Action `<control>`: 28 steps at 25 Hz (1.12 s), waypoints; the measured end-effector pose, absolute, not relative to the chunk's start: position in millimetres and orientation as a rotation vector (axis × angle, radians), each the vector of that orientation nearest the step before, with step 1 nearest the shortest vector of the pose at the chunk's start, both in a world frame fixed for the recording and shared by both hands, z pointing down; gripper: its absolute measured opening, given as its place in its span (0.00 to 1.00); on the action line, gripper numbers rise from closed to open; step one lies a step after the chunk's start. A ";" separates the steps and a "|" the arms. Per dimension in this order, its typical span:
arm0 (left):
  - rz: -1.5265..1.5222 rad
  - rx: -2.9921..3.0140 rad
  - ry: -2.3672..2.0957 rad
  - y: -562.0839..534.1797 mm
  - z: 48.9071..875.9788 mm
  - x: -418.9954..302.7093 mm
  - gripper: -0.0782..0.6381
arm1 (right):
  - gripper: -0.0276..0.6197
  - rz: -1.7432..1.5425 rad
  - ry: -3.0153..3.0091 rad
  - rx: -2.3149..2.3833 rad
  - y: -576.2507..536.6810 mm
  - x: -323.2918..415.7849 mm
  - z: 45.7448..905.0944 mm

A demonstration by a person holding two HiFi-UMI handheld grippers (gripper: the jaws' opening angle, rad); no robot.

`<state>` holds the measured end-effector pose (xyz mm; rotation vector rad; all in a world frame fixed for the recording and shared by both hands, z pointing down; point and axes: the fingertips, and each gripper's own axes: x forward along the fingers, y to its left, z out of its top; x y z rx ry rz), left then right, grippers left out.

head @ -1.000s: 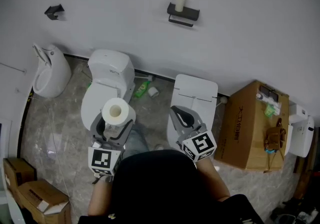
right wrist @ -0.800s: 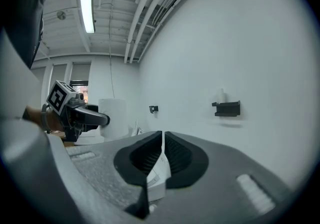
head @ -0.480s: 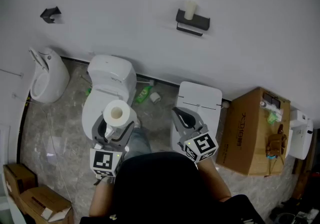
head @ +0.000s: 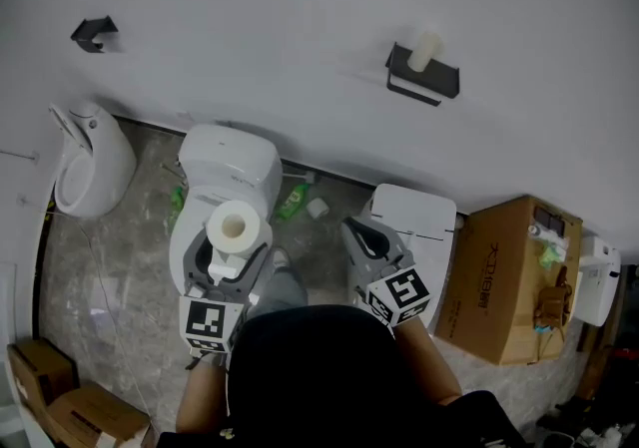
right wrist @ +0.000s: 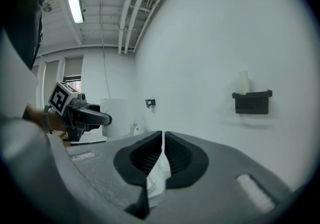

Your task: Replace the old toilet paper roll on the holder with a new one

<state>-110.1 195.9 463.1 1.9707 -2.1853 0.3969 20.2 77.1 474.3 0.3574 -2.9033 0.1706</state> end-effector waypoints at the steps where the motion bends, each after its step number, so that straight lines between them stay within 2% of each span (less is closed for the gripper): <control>1: 0.395 1.975 -2.176 189.3 465.0 -121.6 0.63 | 0.06 0.173 -2.898 0.364 71.7 9.2 475.9; 15: 0.365 2.135 -2.043 112.9 453.7 -243.0 0.63 | 0.06 0.151 -2.862 0.498 19.3 -114.9 461.5; 28: 0.351 2.207 -1.983 80.1 446.3 -273.8 0.63 | 0.06 0.152 -2.836 0.652 -14.8 -131.7 444.2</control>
